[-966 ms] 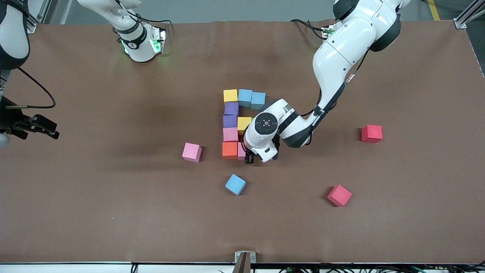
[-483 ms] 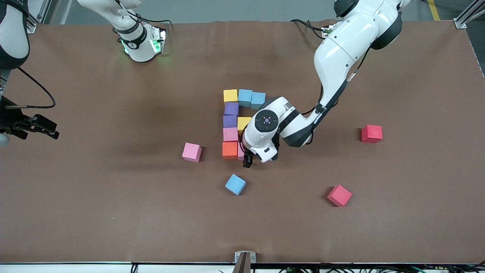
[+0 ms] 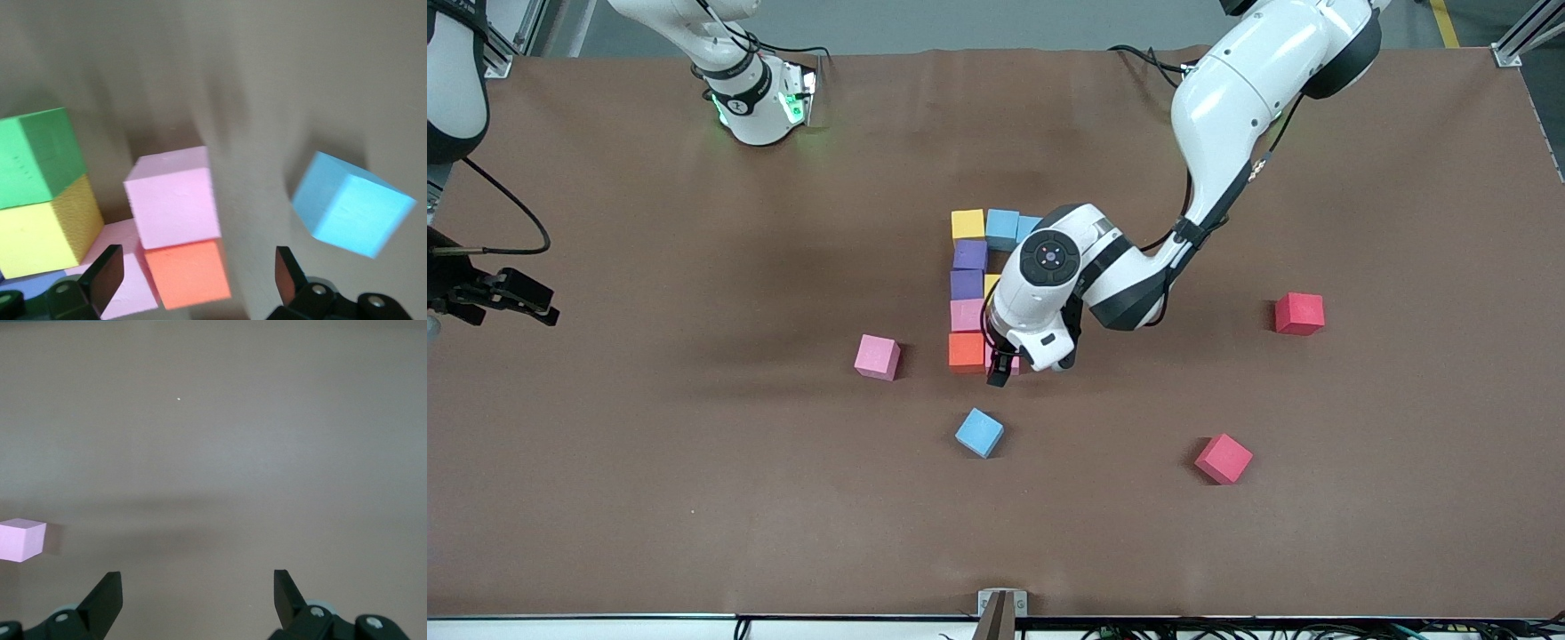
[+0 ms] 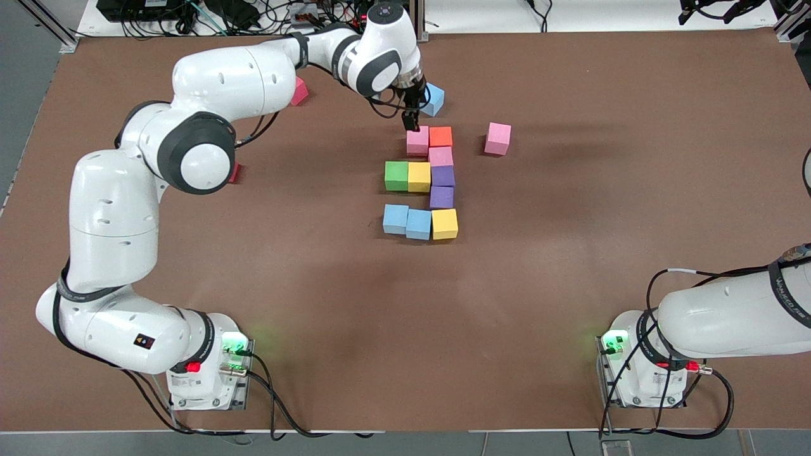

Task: Arrange 11 blocks into digit 3
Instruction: 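Lower the light pink cube beside the orange cube and open the left gripper, then reach the left gripper to the loose hot pink cube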

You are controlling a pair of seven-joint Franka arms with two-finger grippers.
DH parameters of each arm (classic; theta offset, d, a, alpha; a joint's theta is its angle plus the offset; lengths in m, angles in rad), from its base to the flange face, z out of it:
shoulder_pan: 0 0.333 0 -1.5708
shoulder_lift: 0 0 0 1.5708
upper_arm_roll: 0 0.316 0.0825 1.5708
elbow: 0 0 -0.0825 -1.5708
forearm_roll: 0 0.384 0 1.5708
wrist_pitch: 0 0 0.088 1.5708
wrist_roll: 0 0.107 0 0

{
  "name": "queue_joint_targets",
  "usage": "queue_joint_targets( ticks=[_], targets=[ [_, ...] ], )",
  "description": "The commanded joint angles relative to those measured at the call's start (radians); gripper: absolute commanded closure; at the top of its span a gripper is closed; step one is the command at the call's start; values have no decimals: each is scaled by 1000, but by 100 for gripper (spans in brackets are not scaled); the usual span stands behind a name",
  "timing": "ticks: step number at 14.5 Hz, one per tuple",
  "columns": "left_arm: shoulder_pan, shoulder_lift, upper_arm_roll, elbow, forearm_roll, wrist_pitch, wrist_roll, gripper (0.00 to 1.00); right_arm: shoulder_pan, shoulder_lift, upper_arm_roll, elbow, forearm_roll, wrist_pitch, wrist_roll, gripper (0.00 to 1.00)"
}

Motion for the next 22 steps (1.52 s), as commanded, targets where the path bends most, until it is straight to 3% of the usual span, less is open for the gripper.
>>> queue_joint_targets(
  ticks=[1, 4, 8, 15, 22],
  targets=[
    [22, 1, 7, 41, -18, -5, 136, 0, -7, -19, 13, -23, -45, 46, -10, 0],
    [44, 2, 7, 59, -21, 13, 274, 0, -7, -19, 13, -28, -46, 31, -9, 0],
    [172, -24, -8, 56, -24, -8, 416, 0, 49, -25, 15, -23, -46, 13, -7, 0],
    [392, -61, -33, 53, -12, -175, 642, 0, 60, -22, 14, 41, -46, -60, 7, 0],
    [432, -35, 64, 45, 46, -195, 838, 0, 63, -22, 14, 61, -38, -77, 68, 0]
  ],
)
